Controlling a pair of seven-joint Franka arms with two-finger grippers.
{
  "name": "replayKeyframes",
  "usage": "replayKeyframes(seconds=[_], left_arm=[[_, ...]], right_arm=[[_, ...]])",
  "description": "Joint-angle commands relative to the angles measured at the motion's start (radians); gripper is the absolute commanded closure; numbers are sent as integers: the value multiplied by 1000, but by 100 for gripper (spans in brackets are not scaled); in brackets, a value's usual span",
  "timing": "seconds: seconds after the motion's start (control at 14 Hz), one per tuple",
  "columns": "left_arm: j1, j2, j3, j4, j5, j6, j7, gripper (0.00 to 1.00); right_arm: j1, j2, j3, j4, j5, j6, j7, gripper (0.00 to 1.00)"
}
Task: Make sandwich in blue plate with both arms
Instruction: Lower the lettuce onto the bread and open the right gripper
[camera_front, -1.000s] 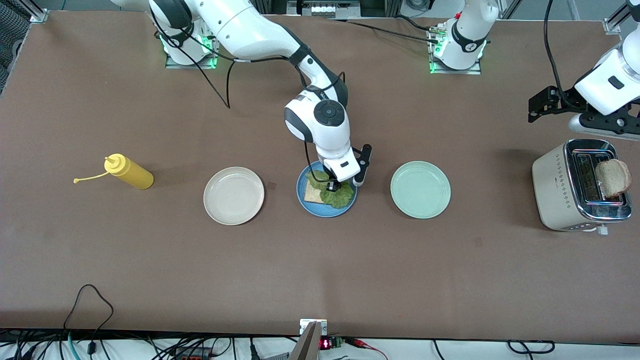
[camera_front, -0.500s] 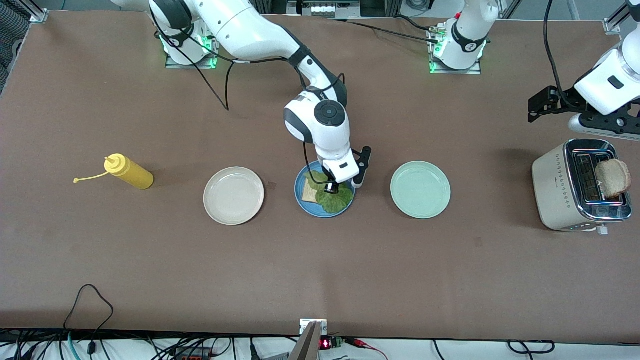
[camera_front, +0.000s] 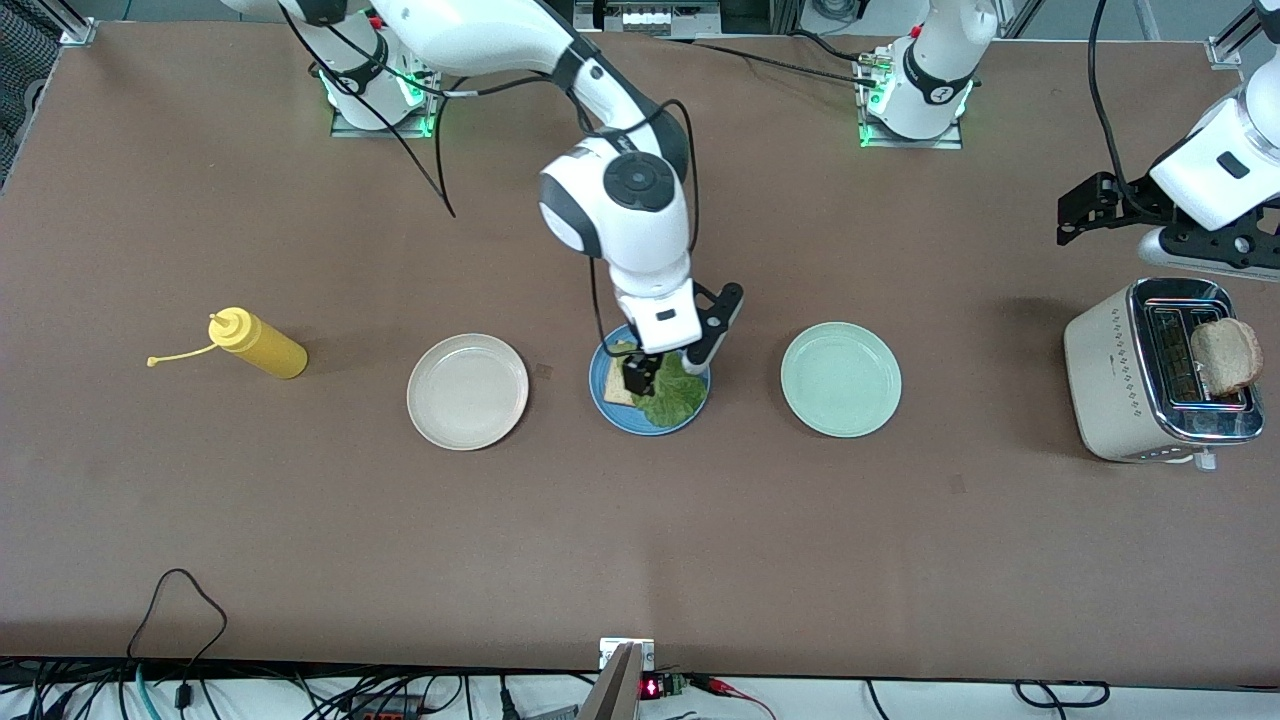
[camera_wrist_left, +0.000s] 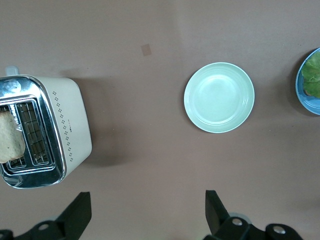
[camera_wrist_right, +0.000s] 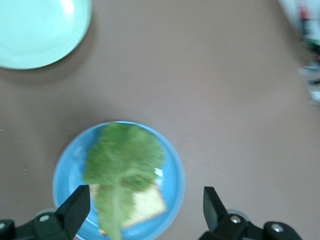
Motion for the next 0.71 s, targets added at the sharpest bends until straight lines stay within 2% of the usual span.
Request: replayKeyframes(seconds=[0.0, 0.21, 0.36, 0.57, 0.64], left_arm=[[8, 12, -4, 30, -4, -15, 20, 0], [8, 12, -1, 28, -4, -20, 15, 0], [48, 15, -1, 25, -4, -22, 17, 0], [106, 41, 0, 25, 6, -29, 13, 0], [128, 61, -1, 30, 46, -29, 21, 0]], right_arm=[[-98, -67, 14, -20, -6, -25, 10, 0], [-169, -108, 12, -22, -8, -77, 16, 0], [-192, -137, -20, -22, -5, -110, 21, 0], [-280, -200, -24, -33, 84, -194, 45, 0], [-311, -231, -26, -81, 101, -193, 50, 0]])
